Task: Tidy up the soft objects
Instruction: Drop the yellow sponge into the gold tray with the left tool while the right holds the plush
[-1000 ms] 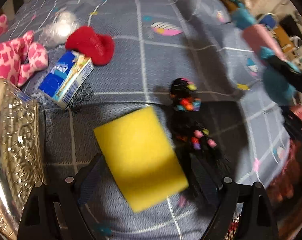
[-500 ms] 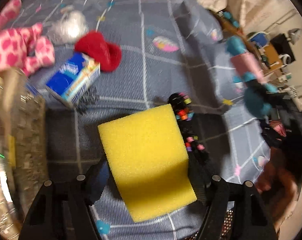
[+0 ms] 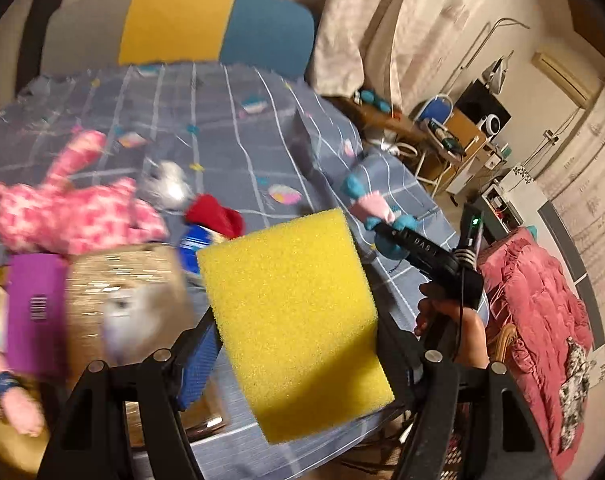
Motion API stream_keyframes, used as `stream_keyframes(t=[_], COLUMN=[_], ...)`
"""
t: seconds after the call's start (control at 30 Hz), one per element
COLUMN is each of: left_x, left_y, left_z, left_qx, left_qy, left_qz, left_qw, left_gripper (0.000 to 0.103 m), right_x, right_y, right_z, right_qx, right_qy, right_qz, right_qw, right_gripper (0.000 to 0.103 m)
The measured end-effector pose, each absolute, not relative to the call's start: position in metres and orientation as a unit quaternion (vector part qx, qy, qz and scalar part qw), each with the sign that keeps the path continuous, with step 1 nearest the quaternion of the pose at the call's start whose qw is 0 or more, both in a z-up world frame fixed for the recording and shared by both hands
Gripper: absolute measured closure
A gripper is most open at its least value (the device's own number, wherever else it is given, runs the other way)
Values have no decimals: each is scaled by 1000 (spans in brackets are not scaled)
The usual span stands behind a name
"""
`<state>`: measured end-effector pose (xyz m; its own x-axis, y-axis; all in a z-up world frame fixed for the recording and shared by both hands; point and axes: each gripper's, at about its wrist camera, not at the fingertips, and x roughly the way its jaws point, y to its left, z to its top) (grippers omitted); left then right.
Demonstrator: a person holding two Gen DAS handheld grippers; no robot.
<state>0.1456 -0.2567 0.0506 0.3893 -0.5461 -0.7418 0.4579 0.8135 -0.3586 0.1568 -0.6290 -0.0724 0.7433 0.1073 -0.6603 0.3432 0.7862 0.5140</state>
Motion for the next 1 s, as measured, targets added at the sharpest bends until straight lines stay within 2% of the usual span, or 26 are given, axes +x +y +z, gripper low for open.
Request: stream_keyframes(t=[0.2, 0.33, 0.63, 1.0], left_x=[130, 126, 126, 120], left_y=[-163, -98, 47, 117], left_z=[63, 52, -6, -74], left_qx=[-43, -53, -119, -184], left_qy=[419, 412, 462, 525], left_qz=[-264, -214, -79, 11], left_qw=[868, 884, 875, 831], left_gripper=[30, 30, 30, 30], right_x=[161, 161, 134, 93], right_y=[-607, -588, -549, -488], right_z=[-72, -70, -60, -7], right_qx=[277, 234, 215, 227], right_qy=[360, 359, 349, 298], right_qz=[-52, -43, -40, -7], right_qw=[889, 902, 911, 927], right_gripper=[40, 40, 40, 40])
